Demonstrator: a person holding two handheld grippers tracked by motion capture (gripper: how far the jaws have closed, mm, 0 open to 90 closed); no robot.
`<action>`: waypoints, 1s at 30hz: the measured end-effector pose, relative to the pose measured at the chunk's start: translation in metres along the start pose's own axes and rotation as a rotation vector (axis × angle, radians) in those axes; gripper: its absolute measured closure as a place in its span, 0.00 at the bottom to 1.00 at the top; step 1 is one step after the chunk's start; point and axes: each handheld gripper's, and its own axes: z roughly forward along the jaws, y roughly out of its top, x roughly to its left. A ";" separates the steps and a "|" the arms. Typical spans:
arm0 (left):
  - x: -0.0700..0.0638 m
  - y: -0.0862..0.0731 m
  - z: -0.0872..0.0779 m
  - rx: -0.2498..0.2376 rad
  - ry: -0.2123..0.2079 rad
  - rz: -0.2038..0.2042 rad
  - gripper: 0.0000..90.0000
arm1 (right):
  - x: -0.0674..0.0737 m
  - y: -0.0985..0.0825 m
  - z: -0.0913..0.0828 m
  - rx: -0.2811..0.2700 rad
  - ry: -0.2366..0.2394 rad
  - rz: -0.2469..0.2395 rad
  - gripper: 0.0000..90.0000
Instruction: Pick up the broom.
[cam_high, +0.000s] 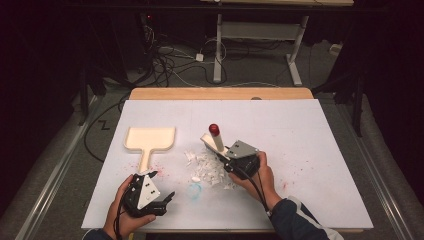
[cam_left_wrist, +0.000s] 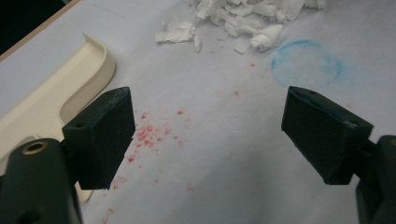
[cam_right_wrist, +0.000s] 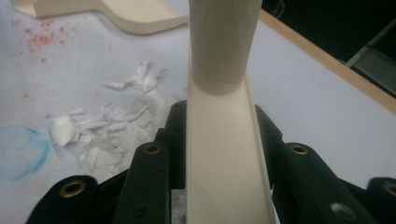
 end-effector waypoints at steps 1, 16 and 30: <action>0.000 0.000 0.000 -0.001 0.001 -0.002 0.18 | -0.004 0.002 -0.006 -0.010 -0.006 -0.002 0.75; -0.002 0.002 0.001 0.006 0.004 0.012 0.18 | -0.044 -0.035 -0.111 -0.004 0.162 0.067 0.75; -0.002 0.003 0.002 0.003 -0.007 0.015 0.18 | -0.022 -0.060 -0.109 0.122 0.352 -0.027 0.75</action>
